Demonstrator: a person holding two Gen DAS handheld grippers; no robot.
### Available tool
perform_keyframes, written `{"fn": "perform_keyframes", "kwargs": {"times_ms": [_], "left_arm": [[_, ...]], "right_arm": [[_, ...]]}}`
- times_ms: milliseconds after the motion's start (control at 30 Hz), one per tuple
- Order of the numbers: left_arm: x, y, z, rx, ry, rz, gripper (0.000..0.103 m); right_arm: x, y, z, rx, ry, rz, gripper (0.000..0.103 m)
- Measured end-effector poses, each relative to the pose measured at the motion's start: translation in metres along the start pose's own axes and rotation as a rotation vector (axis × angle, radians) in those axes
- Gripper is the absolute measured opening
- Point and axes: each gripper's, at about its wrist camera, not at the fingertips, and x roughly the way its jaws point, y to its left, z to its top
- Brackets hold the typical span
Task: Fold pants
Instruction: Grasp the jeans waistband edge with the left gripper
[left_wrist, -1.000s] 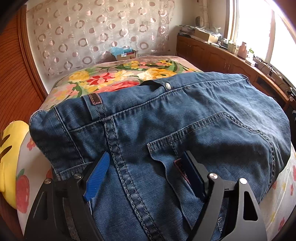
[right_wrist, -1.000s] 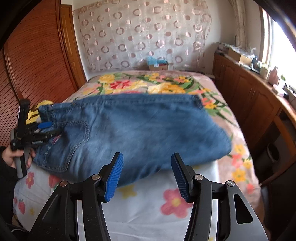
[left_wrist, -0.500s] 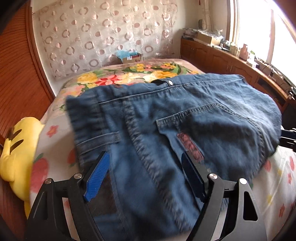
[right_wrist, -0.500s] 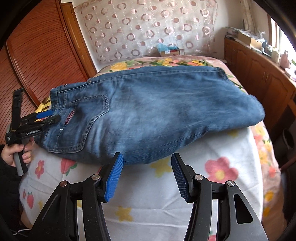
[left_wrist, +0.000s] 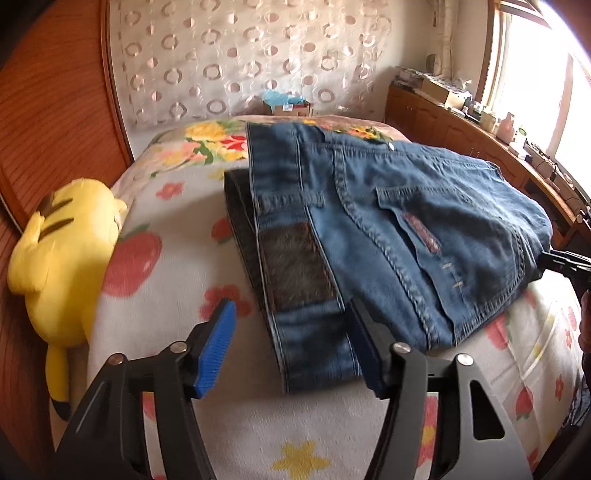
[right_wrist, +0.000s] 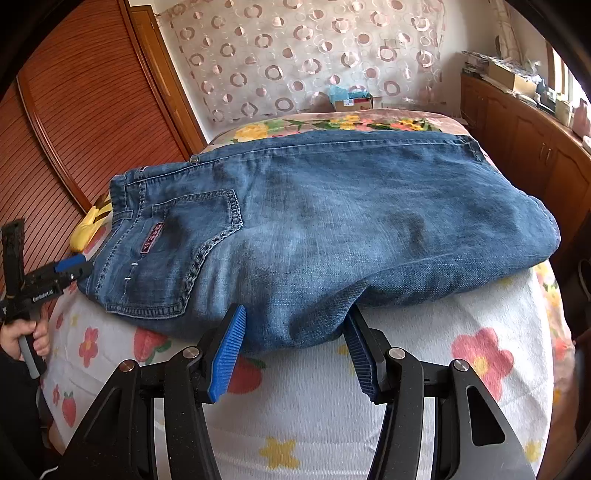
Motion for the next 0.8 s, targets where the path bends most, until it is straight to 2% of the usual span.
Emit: {"fn": "perform_keyframes", "kwargs": {"times_ms": [200,233,300,500,633,733,767,800], "left_arm": [[0.002,-0.003,-0.006,-0.018,0.006,-0.026,0.052],[0.002,-0.004,-0.006,-0.021,0.004,-0.037,0.047],[0.003,-0.005,-0.006,-0.017,0.003,-0.038,0.044],[-0.011,-0.013,-0.004,-0.013,-0.054,-0.037,0.017],[-0.022,-0.021,0.001,0.011,-0.078,-0.028,0.013],[-0.035,-0.025,0.006,0.027,-0.110,-0.008,0.011],[-0.042,-0.027,0.009,0.033,-0.127,0.001,0.011],[-0.047,-0.027,0.011,0.032,-0.143,0.009,0.011]], "right_arm": [[0.004,-0.001,0.000,0.001,0.005,0.001,0.056],[0.005,0.000,0.001,0.000,0.006,0.001,0.056],[0.006,0.001,0.003,-0.007,0.006,-0.001,0.056],[0.009,-0.003,0.005,0.001,-0.003,0.019,0.056],[0.013,-0.004,0.007,0.003,-0.011,0.024,0.055],[0.013,-0.004,0.008,0.001,-0.024,0.012,0.027],[0.011,-0.005,0.008,0.004,-0.030,0.025,0.015],[0.010,-0.005,0.009,0.011,-0.035,0.041,0.008]]}}
